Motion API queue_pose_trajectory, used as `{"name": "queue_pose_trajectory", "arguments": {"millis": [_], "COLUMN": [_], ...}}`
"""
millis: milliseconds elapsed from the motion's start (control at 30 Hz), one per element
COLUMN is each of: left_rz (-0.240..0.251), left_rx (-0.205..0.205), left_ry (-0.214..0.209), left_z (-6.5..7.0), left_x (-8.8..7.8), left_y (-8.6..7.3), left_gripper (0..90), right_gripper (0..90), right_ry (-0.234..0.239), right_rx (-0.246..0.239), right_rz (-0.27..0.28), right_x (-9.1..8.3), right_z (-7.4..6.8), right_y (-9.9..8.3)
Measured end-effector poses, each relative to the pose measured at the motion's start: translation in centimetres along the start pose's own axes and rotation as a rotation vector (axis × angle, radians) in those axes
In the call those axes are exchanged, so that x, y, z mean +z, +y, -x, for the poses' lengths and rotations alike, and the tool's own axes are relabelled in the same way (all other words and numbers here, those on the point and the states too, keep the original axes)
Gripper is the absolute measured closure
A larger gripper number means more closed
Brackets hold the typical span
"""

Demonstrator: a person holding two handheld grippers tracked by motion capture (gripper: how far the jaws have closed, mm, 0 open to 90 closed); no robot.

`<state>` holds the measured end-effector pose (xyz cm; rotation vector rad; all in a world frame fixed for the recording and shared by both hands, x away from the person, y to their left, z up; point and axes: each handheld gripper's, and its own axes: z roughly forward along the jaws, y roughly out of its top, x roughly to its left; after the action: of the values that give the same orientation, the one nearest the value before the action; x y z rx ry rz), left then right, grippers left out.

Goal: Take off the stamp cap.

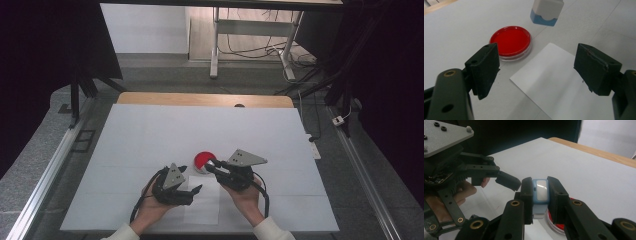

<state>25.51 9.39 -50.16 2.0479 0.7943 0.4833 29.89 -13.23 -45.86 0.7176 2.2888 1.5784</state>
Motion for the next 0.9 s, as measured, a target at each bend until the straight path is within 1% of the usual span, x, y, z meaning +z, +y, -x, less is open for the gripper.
{"name": "queue_pose_trajectory", "arguments": {"millis": [267, 567, 633, 767, 833, 900], "left_rz": [0.0, -0.006, -0.007, 0.002, 0.0, -0.003], "left_rx": [-0.001, 0.007, 0.005, -0.013, -0.01, 0.002], "left_ry": [-0.001, -0.006, -0.007, -0.009, -0.01, -0.007], "left_z": [0.2, 0.7, 0.7, 0.6, 0.7, 0.9], "left_x": [0.5, 1.2, 1.3, 1.5, 1.7, 1.9], "left_y": [0.4, 0.8, 0.9, 1.4, 1.7, 2.0], "left_gripper": [20.7, 20.8, 20.8, 21.0, 21.0, 21.0], "right_gripper": [74.8, 74.7, 74.7, 74.8, 74.8, 74.7], "right_ry": [-0.003, -0.012, -0.016, -0.019, -0.021, -0.021], "right_rx": [0.004, 0.005, 0.01, 0.013, 0.016, 0.017], "right_rz": [-0.002, 0.0, 0.004, 0.01, 0.011, 0.011], "right_x": [0.1, 0.1, 0.0, -0.1, -0.2, -0.2], "right_z": [0.0, 0.0, 0.0, 0.1, 0.2, 0.2], "right_y": [-0.1, -0.1, -0.1, -0.1, -0.1, -0.1]}}
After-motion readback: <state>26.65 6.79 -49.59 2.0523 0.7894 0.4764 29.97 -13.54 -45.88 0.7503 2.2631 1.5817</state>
